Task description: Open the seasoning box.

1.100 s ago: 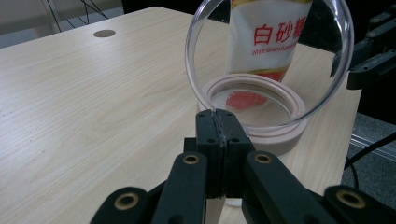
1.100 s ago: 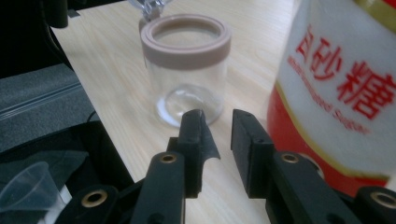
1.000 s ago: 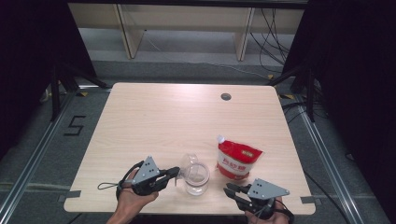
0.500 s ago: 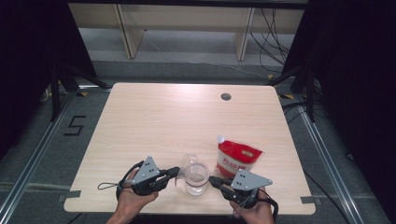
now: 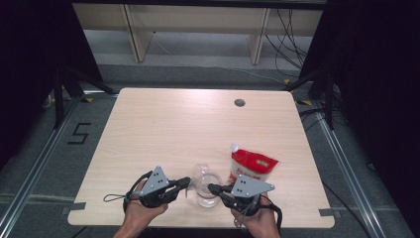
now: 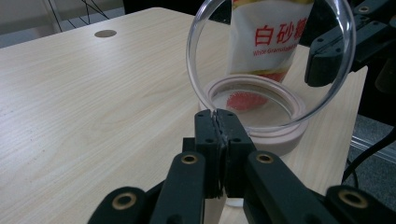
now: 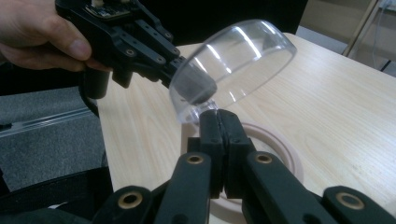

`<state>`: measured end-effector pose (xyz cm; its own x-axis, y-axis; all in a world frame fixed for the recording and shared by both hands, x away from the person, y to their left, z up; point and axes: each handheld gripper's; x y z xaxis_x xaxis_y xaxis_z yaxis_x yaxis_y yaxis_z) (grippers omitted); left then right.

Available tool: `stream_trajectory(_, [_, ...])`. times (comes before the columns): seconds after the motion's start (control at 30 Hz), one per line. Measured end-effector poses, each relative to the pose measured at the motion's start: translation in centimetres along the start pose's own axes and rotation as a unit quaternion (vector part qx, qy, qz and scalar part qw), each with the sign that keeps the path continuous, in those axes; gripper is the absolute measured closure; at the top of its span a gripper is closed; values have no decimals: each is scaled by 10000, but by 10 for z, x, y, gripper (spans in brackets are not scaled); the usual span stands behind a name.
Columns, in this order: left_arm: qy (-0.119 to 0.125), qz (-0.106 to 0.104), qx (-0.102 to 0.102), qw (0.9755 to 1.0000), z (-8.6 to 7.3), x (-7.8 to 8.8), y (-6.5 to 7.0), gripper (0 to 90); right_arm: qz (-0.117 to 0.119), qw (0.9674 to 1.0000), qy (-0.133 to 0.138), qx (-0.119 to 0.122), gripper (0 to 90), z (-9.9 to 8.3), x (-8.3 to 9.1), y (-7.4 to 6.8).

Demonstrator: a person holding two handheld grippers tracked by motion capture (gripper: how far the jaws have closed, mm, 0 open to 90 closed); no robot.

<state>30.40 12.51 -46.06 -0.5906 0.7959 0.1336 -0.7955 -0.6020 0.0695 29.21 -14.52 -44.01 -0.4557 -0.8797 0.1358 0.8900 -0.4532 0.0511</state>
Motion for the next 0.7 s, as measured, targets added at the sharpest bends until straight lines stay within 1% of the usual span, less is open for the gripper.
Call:
stream_trajectory(0.03, [-8, -18, -47, 10000, 0, 0, -1, 869, 0, 10000, 0, 0, 900, 0, 0, 0])
stream_trajectory(0.07, [-38, -3, -72, 10000, 1, 1, -1, 866, 64, 10000, -60, 18, 900, 1, 0, 0])
stream_trajectory(0.1, [-60, 12, -89, 9999, 1, 2, -1, 856, 79, 9999, -73, 27, 900, 2, -2, -1])
stream_trajectory(0.13, [-66, 33, -28, 10000, 1, 2, 0, 851, 90, 9999, -66, 19, 900, 2, -2, -1])
stream_trajectory(0.17, [-36, 8, -100, 9999, 1, 3, -2, 850, 72, 9998, -25, 161, 900, 2, -3, 0])
stream_trajectory(0.2, [-36, 8, -100, 9999, 1, 3, -2, 846, 50, 10000, -45, 54, 900, 2, -3, -2])
stream_trajectory(0.27, [-27, 63, -41, 10000, 1, 6, -4, 823, 68, 10000, -62, 29, 900, 2, -3, -2])
stream_trajectory(0.3, [-4, 56, 58, 10000, 0, 10, -6, 797, 74, 9999, -72, 44, 900, 2, -4, -3])
stream_trajectory(0.33, [-4, 56, 58, 10000, 0, 10, -6, 767, 74, 9999, -72, 44, 900, 2, -4, -3])
stream_trajectory(0.37, [-38, 18, 49, 10000, -1, 13, -7, 767, 73, 9999, -69, 2, 900, 2, -4, -3])
stream_trajectory(0.4, [-97, -10, 125, 9999, -3, 16, -8, 738, 75, 10000, -50, 7, 900, 2, -4, -4])
stream_trajectory(0.43, [-183, -66, -12, 9998, -6, 21, -10, 677, 114, 9999, -60, 41, 900, 3, -5, -4])
stream_trajectory(0.47, [-248, -67, -9, 9997, -9, 24, -10, 650, 72, 10000, -12, 7, 900, 3, -6, -5])
stream_trajectory(0.5, [-298, -58, 61, 9995, -12, 26, -9, 620, 54, 10000, 4, 49, 900, 3, -6, -5])
stream_trajectory(0.53, [-367, -40, -57, 9993, -13, 28, -10, 594, 119, 9999, 0, 50, 900, 3, -7, -5])
stream_trajectory(0.57, [-367, -40, -57, 9993, -13, 28, -10, 563, 119, 9999, 0, 50, 900, 3, -7, -5])
stream_trajectory(0.6, [-466, -26, -31, 9989, -18, 30, -11, 535, 115, 9999, 4, 21, 900, 4, -8, -7])
stream_trajectory(0.63, [-466, -26, -31, 9989, -18, 30, -11, 506, 160, 9999, -33, 36, 900, 5, -9, -7])
stream_trajectory(0.67, [-548, 2, -58, 9985, -22, 30, -12, 469, 160, 9998, -41, 65, 900, 5, -10, -7])
stream_trajectory(0.7, [-548, 2, -58, 9985, -22, 30, -12, 421, 144, 9999, -2, 70, 900, 5, -11, -8])
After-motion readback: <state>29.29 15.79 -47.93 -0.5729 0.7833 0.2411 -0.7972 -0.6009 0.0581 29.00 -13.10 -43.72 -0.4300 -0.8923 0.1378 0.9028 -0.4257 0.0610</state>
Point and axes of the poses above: each handheld gripper's, and its own axes: x roughly backward along the jaws, z roughly out of its top, y roughly to its right, and after that the axes turned 14 degrees about y, right-handed
